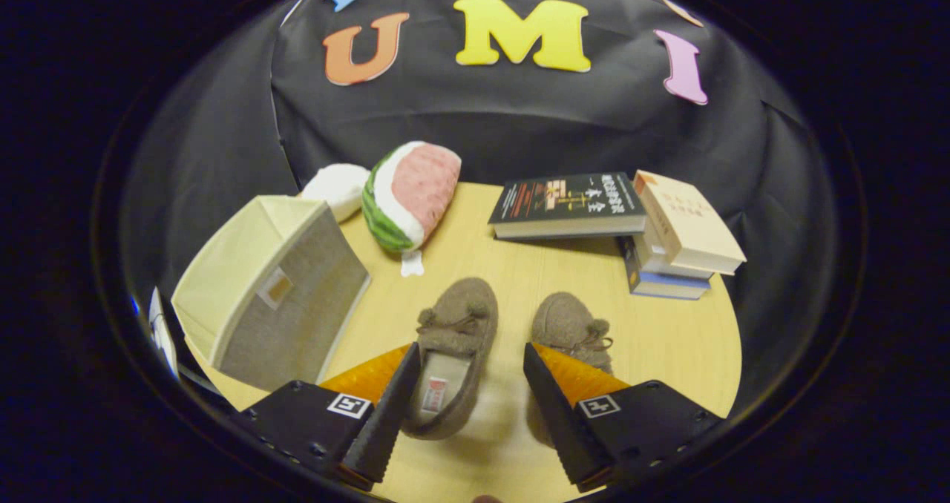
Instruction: Open the storage box then place both shoes into the box .Put the left shoe in first, then the right shoe, with the right side of both shoes facing outward in a uniform manner.
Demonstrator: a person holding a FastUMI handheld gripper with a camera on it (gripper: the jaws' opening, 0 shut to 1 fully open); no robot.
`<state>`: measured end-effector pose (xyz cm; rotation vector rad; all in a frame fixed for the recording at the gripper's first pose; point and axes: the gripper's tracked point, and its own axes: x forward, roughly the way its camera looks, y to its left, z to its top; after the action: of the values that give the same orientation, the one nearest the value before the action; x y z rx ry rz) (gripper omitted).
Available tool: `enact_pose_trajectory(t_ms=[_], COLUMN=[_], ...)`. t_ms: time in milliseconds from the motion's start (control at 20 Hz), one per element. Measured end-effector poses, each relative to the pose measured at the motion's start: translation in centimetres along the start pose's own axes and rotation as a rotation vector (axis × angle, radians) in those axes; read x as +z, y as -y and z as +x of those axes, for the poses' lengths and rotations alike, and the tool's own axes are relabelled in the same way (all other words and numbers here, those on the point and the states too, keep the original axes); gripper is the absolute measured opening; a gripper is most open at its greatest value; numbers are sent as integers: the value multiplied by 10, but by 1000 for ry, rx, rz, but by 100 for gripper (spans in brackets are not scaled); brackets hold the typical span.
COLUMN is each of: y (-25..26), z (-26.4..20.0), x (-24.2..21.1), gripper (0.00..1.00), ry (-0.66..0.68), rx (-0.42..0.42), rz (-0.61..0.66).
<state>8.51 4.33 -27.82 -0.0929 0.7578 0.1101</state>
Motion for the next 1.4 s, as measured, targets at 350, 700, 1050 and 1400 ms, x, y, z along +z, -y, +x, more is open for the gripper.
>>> enact_pose_trajectory(t_ms=[350,700,1050,1400], y=[1,2,-16,-59], z=[56,75,41,-27], x=[-20,-38,-20,51], gripper=[51,7,0,1], ry=[-142,-251,-261,-143], rx=[-18,-14,57,140], rz=[12,169,378,479])
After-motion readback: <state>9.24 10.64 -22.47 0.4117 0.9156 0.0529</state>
